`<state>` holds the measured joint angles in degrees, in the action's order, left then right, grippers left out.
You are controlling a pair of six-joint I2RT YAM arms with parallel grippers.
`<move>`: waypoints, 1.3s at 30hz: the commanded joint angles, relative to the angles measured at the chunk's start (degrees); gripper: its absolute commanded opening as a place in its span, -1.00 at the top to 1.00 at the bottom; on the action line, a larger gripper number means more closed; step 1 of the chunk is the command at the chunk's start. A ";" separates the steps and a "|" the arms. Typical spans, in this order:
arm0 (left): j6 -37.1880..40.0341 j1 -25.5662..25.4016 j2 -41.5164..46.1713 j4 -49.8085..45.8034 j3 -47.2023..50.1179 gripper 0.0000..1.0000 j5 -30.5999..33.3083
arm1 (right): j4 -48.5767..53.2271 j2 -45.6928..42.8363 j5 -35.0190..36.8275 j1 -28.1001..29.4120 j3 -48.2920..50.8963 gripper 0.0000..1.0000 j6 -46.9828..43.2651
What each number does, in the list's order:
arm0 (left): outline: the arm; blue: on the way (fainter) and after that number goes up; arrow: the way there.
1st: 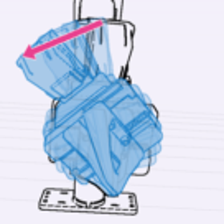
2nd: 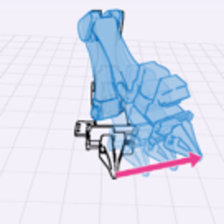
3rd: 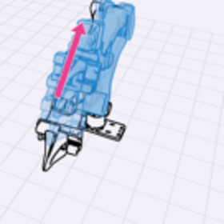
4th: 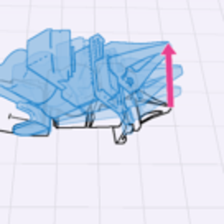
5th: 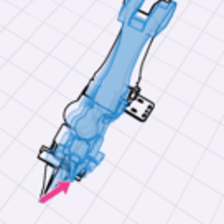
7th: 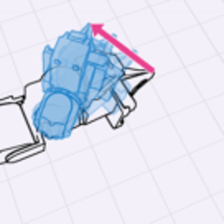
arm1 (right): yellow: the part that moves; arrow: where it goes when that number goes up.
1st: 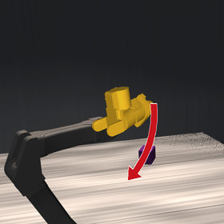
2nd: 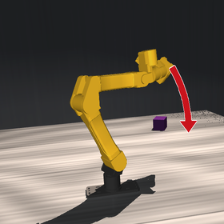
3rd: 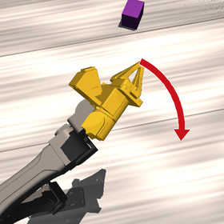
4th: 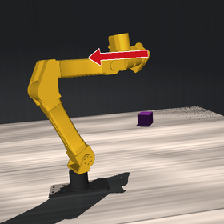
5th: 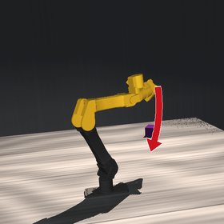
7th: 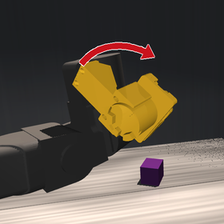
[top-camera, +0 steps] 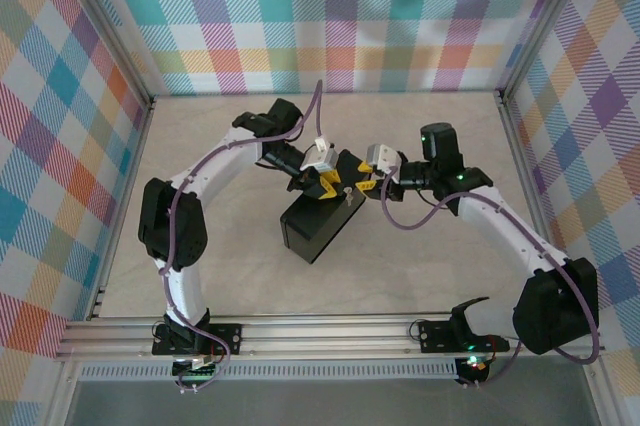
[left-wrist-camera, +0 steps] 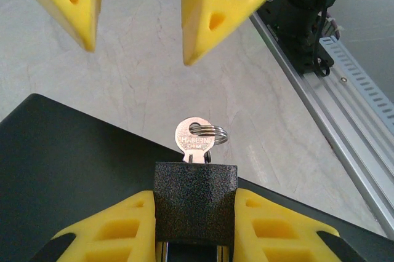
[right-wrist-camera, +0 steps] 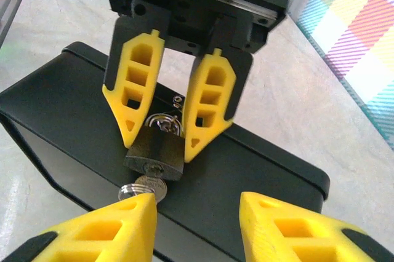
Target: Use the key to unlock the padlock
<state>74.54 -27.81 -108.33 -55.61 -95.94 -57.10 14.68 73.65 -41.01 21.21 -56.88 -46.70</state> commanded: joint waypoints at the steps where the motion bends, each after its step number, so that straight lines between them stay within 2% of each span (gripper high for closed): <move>1: 2.68 0.48 -0.12 -2.81 -2.67 0.52 -4.97 | -3.22 -1.31 0.05 1.54 1.06 0.22 -3.41; 10: 3.15 0.65 -0.56 -3.95 -4.00 0.52 -5.58 | -0.20 -0.59 0.24 1.57 2.27 0.30 -4.98; 19: 3.06 0.65 -0.62 -4.16 -4.59 0.52 -6.48 | -4.87 0.20 -3.24 1.95 4.06 0.37 -2.08; 30: 2.83 0.66 -0.57 -3.95 -4.47 0.52 -7.68 | -4.43 1.08 -4.97 2.61 3.70 0.39 -1.55; 39: 3.11 0.68 -0.54 -4.32 -4.69 0.52 -8.28 | -4.25 2.11 -6.39 2.78 3.03 0.47 -1.29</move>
<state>76.12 -27.53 -109.34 -58.85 -98.10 -59.35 10.72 74.54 -44.05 23.57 -53.23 -48.27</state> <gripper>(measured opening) 0.254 0.267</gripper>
